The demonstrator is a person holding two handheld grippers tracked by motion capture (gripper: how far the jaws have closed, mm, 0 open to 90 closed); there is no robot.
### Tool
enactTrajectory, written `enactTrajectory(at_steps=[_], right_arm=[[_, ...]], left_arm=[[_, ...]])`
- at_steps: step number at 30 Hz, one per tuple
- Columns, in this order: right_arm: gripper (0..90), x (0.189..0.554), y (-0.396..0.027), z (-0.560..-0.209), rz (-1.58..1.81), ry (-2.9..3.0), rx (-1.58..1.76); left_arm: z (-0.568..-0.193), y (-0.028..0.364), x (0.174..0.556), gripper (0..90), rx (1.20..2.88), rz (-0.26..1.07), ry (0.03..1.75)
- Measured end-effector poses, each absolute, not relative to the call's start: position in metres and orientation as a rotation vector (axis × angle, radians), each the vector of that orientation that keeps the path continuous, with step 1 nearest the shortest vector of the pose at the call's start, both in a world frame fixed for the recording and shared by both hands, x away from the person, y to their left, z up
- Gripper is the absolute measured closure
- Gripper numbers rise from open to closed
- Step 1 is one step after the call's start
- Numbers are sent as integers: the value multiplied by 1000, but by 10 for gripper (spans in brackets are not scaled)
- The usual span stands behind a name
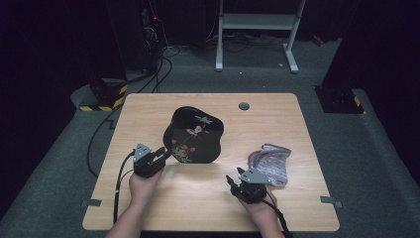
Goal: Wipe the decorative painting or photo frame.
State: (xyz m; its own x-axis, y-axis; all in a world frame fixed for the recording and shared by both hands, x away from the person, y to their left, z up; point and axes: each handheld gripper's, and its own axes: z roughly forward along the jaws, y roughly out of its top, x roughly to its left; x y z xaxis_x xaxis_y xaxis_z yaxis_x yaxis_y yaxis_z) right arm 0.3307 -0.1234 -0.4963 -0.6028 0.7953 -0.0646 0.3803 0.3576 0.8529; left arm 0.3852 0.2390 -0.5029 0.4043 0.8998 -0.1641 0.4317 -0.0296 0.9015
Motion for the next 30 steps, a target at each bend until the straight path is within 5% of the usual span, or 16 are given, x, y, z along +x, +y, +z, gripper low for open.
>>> enactTrajectory(at_steps=[21, 30], right_arm=[[433, 362, -100, -491, 1191, 2132, 1005], [410, 369, -89, -492, 1202, 2142, 986]], left_arm=[[-504, 273, 320, 208, 1796, 580, 1128], [-508, 279, 318, 184, 1802, 577, 1142]])
